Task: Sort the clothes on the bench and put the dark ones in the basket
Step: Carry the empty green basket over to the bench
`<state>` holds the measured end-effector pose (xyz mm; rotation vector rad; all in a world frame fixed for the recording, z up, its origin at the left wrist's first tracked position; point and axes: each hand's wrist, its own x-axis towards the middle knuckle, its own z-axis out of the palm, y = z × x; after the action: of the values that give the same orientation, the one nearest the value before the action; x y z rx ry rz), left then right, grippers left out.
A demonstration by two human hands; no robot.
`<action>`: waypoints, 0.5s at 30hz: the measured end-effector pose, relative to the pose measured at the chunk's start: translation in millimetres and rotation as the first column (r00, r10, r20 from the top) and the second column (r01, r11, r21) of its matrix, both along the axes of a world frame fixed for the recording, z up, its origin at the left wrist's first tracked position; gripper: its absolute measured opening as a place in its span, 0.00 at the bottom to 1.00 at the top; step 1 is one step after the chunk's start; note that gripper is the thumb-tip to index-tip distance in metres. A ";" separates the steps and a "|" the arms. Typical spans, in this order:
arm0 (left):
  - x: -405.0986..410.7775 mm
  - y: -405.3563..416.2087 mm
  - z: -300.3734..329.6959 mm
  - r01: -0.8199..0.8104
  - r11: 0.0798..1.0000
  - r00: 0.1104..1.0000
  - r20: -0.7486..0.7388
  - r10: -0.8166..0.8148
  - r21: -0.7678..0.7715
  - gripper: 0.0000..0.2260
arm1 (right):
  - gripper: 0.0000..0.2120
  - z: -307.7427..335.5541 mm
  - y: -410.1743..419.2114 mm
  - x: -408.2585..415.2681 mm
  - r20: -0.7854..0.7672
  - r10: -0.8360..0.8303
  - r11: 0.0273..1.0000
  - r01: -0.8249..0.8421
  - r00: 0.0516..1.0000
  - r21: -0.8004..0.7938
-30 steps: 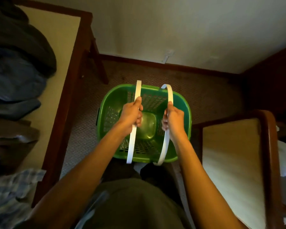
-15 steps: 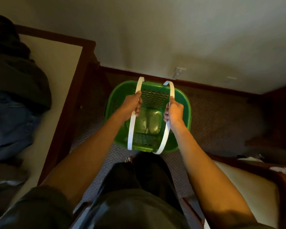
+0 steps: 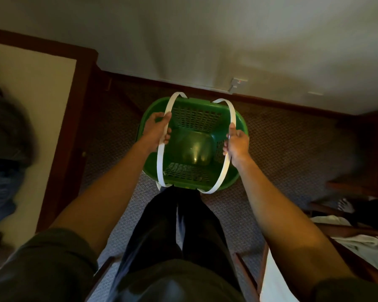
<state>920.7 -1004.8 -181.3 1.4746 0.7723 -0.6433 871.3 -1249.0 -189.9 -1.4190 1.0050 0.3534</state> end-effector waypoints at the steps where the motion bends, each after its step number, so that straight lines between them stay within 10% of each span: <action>1: 3.6 2.1 -0.1 0.000 0.997 1.000 0.031 -0.003 0.080 0.15 | 0.15 -2.3 -0.1 5.0 0.002 0.000 0.999 0.000 1.000 -0.048; 6: 21.9 10.4 -8.9 0.084 0.916 0.983 0.116 -0.140 0.393 0.18 | 0.08 -8.4 -6.0 25.0 -0.002 0.070 0.942 -0.067 0.998 -0.328; 15: 22.6 13.1 -27.7 0.224 0.689 0.929 0.063 -0.365 0.689 0.14 | 0.15 -35.8 -1.0 10.2 -0.202 0.315 0.513 -0.346 0.927 -0.785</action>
<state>943.3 -991.7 -209.0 2.3420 0.6371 -0.4540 881.5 -1250.0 -225.6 -2.4966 0.9487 0.1782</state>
